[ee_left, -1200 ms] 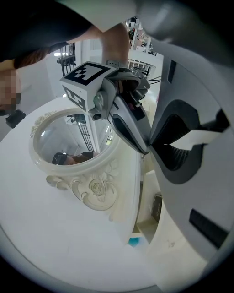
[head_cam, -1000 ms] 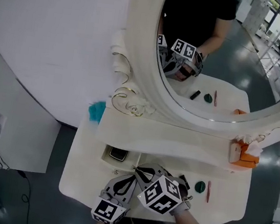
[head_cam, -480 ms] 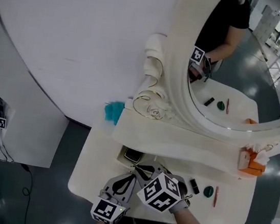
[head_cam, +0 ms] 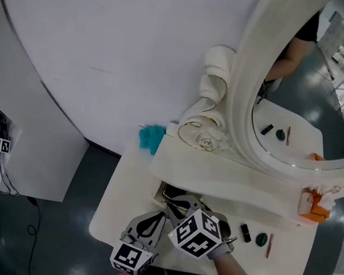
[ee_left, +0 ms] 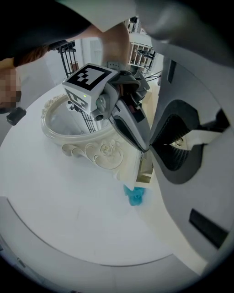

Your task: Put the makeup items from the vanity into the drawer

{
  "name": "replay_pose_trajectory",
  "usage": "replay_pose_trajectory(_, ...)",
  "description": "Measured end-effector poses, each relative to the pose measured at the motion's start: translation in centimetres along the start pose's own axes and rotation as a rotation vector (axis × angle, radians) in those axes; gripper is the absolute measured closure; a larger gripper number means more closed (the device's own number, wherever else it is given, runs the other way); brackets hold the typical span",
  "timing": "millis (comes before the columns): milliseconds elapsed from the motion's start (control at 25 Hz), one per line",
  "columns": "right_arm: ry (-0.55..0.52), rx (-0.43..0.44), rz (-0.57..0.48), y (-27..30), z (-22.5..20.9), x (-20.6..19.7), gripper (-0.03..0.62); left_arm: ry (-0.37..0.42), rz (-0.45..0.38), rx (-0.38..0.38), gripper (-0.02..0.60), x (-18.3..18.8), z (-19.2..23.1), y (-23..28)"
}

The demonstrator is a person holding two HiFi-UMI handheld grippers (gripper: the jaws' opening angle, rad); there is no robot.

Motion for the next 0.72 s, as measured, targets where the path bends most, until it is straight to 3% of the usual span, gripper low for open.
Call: replay_pose_trajectory(720,0.023,0.013,0.07,2.2,-0.9,-0.3,0.554,-0.02,0.004,0.014,0.568,0.1,2.2,0.3)
Point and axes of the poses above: the fingertips, and each gripper's own axes: y forward along the fingers, z to its left, x out of its top, the point moved 1 cm from there along -y, backward along the fingers, and after that the axes turned 2 degrees about z, right-handed, at the moved point
